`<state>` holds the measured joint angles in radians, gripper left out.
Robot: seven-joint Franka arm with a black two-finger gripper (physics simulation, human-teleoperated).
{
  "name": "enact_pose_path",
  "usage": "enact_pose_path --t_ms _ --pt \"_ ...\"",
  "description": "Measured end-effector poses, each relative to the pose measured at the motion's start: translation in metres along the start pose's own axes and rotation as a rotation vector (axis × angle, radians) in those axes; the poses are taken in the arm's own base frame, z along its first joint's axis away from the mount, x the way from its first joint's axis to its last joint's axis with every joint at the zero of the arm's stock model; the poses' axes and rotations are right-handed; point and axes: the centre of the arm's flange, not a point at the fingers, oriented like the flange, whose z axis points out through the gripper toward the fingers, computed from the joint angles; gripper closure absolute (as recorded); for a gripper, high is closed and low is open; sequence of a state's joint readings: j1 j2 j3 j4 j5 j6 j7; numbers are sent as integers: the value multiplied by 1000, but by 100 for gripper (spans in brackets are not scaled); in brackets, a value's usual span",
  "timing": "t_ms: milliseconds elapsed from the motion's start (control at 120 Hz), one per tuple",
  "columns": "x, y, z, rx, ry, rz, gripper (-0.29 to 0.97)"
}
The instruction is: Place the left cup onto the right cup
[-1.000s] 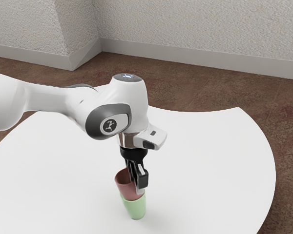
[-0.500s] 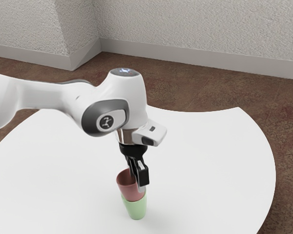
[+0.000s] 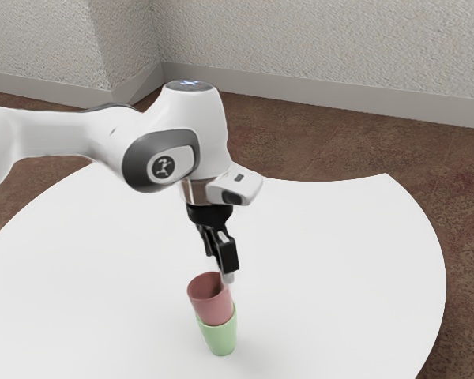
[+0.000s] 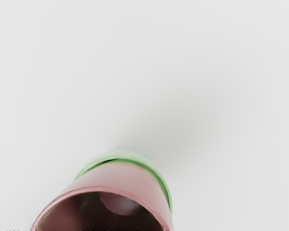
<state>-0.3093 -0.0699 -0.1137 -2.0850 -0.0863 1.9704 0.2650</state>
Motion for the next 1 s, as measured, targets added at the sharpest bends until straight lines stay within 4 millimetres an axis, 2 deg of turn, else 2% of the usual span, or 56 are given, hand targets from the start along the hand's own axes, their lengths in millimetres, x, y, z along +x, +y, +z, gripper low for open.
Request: enact_pose_path --t_ms 242,742,1000 --pt "-1 -27 -28 1 18 -48 3" --pt "-22 -123 -89 12 57 -217 2" --pt "-43 -182 -117 12 75 -324 2"
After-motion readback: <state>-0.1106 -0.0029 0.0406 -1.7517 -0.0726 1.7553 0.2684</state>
